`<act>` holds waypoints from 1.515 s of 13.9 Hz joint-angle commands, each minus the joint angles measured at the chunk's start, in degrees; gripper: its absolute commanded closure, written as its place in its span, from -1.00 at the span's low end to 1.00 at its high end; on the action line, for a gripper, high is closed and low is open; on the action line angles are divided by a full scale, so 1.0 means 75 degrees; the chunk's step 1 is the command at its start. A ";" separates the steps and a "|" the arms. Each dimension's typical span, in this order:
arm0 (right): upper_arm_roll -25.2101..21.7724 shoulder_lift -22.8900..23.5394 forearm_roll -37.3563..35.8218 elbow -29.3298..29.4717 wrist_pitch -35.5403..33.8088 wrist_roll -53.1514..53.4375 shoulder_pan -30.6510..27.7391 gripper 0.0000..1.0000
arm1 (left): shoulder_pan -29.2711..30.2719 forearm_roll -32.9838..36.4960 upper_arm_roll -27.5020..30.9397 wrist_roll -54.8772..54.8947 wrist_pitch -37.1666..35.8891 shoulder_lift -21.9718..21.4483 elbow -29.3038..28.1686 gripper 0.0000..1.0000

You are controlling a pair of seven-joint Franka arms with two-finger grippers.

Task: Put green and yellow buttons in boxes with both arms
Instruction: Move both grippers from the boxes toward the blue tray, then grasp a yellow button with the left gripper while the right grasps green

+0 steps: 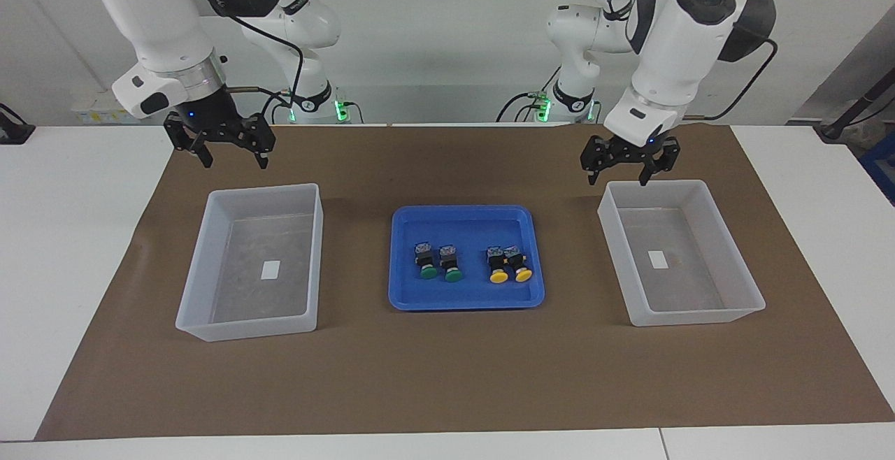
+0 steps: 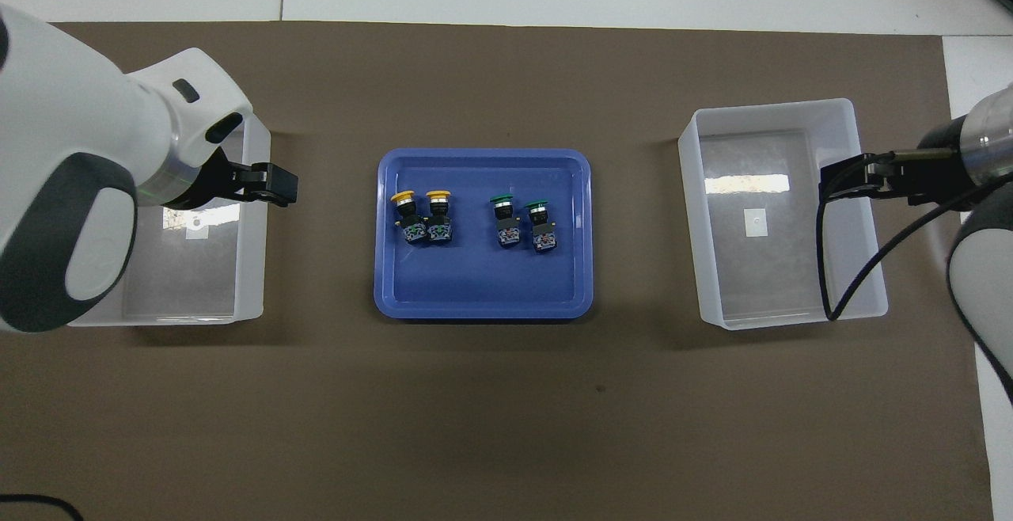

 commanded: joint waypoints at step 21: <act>0.0031 0.1916 -0.0086 -0.1413 0.4842 0.1702 0.2620 -1.00 | -0.1452 -0.0197 0.0093 -0.4787 0.4251 0.1880 -0.1750 -0.87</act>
